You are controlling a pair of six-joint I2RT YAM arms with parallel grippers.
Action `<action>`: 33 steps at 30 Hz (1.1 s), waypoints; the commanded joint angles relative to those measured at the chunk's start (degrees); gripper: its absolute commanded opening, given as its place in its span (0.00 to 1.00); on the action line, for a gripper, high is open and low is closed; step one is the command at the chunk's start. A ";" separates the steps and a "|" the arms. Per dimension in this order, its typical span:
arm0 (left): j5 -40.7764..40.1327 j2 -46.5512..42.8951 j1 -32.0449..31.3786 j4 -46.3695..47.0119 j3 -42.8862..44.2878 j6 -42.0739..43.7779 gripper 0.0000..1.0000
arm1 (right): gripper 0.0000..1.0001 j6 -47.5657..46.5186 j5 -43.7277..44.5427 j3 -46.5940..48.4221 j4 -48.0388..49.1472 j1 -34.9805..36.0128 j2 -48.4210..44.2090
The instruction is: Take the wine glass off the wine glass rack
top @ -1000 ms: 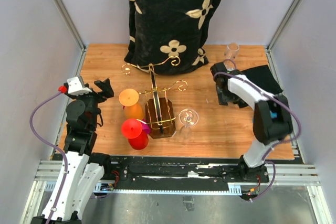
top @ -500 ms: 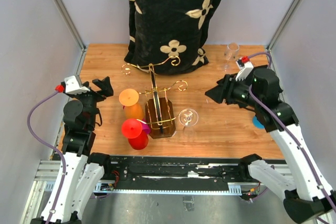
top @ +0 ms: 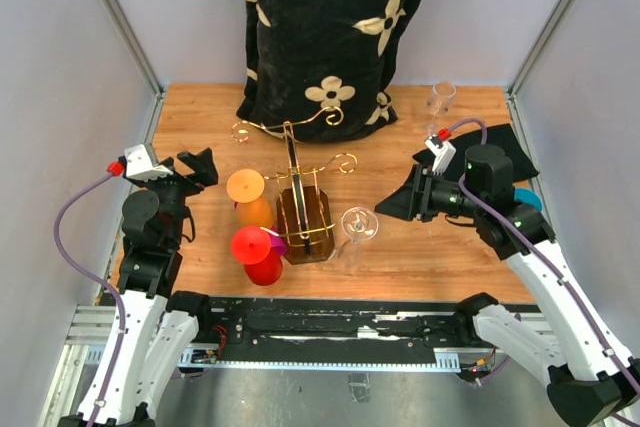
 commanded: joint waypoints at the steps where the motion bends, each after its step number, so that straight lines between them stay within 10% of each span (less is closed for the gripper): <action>1: 0.15 -0.55 -0.34 0.12 1.25 -0.41 0.98 | 0.48 2.00 -0.75 -1.60 1.07 3.15 -0.86; 9: -0.26 -0.59 -0.32 -0.11 1.24 -0.25 0.98 | 0.29 3.67 -1.83 -2.73 3.36 5.04 -0.97; 28: -0.64 -0.80 -0.34 -0.59 1.26 -0.14 0.98 | 0.33 3.51 -1.34 -3.55 3.81 7.83 1.28; 33: -0.72 -0.80 -0.34 -0.57 1.14 -0.06 0.98 | 0.14 4.02 -1.23 -3.52 4.68 7.99 1.24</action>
